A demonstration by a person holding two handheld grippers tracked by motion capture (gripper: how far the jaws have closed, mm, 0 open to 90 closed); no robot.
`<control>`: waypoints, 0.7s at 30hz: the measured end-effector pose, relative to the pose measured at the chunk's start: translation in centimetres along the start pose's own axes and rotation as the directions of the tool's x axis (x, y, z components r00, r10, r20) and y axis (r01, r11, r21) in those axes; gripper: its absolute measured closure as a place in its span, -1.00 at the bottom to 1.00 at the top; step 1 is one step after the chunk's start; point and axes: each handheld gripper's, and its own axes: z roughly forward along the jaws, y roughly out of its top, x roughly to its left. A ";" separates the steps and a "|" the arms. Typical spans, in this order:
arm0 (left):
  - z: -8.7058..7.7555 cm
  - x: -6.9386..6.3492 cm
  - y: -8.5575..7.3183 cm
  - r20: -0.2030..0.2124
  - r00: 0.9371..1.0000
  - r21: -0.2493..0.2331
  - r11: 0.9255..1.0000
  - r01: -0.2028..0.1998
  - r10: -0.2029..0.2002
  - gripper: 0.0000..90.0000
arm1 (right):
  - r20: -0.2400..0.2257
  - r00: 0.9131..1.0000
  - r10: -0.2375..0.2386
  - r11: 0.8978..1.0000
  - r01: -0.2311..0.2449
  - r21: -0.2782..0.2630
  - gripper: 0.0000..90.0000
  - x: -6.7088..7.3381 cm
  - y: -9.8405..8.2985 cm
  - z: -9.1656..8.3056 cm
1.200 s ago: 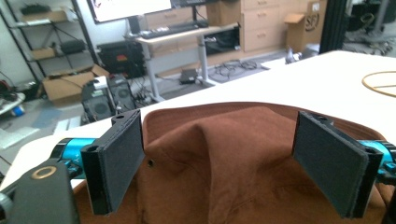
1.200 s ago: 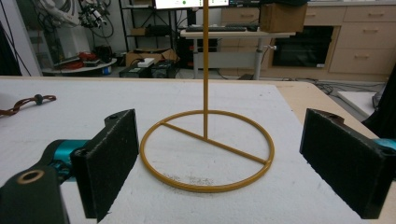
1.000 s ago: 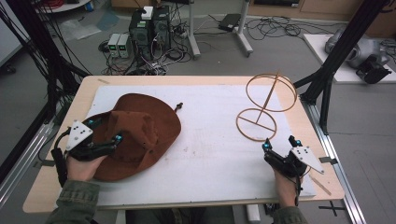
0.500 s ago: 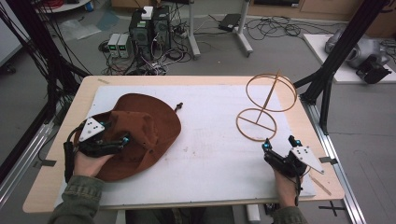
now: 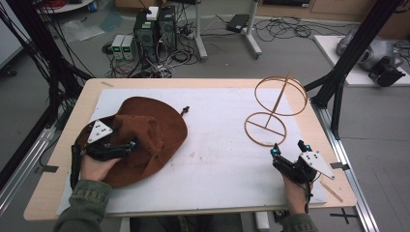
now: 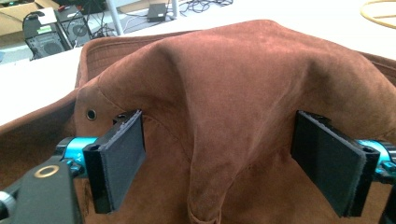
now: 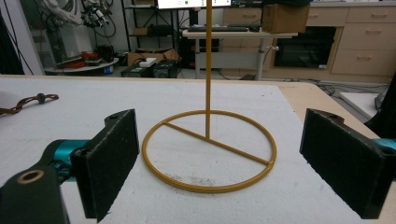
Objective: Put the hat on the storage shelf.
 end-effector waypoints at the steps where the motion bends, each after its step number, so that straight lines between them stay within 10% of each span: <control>1: 0.0 0.0 0.0 0.000 1.000 0.003 1.000 0.000 0.000 -0.59 | 0.000 1.000 0.000 1.000 0.000 0.000 -0.76 0.0 0.0 0.0; 14: 0.3 -0.1 -0.2 0.028 1.000 0.039 0.999 0.002 -0.003 0.12 | -0.001 1.000 0.006 1.000 -0.006 0.001 -0.76 0.0 0.0 -0.1; 21: 0.0 -0.1 -0.2 -0.008 1.000 0.052 0.999 0.006 -0.005 0.88 | -0.001 1.000 0.003 1.000 -0.003 0.001 -0.76 0.0 0.0 0.0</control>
